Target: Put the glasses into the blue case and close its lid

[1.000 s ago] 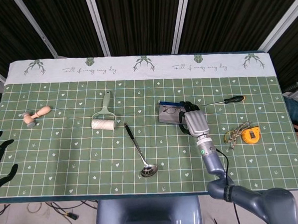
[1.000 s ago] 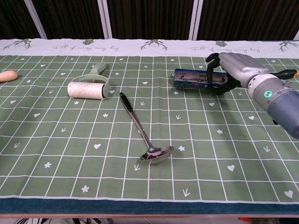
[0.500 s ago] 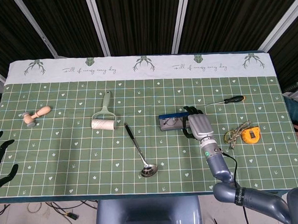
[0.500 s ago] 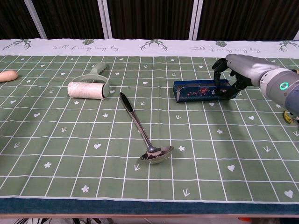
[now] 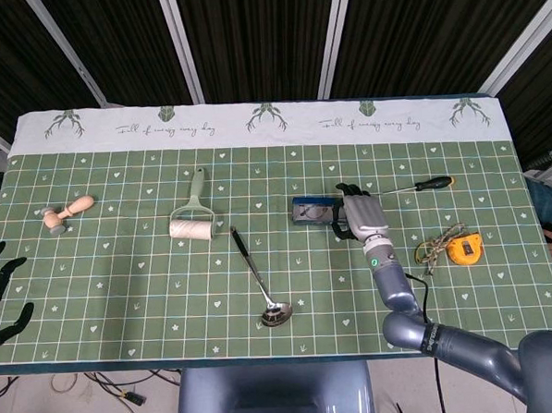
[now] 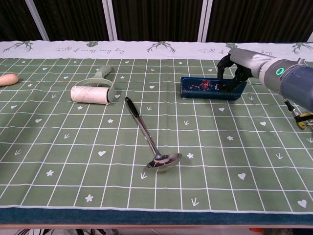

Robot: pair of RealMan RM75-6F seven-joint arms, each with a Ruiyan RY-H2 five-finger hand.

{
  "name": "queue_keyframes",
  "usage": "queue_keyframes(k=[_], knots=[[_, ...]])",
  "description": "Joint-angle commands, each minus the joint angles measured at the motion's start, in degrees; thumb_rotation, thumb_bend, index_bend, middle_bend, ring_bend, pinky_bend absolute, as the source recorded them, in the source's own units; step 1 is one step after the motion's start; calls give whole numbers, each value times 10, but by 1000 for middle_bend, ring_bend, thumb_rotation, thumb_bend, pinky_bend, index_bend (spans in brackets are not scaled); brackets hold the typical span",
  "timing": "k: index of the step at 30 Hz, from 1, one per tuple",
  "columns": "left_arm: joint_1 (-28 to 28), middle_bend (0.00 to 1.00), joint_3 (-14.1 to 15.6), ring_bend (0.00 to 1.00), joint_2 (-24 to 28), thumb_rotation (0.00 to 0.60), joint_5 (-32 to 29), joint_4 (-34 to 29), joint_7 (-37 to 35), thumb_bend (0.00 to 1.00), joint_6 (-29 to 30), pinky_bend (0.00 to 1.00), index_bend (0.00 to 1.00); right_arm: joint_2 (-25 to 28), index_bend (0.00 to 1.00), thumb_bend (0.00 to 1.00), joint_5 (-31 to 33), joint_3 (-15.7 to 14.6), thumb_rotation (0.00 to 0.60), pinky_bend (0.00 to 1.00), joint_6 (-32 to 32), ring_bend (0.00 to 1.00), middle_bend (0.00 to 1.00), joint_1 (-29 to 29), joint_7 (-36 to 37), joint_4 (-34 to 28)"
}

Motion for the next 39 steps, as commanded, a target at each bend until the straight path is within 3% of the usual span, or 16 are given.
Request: queue_keyframes(k=[1, 22, 39], knots=[[0, 0, 0, 0, 0, 600, 0, 1, 0, 317, 0, 0, 192, -6, 683, 606, 7, 5, 600, 222, 0, 137, 161, 9, 3, 13], [1, 0, 1, 0, 1, 600, 0, -1, 1, 317, 0, 0, 192, -33, 678, 606, 54, 22, 600, 222, -22, 128, 160, 67, -10, 113], [1, 0, 1, 0, 1, 600, 1, -2, 1, 316, 0, 0, 192, -55, 507, 606, 116, 25, 600, 222, -61, 123, 157, 106, -45, 191]])
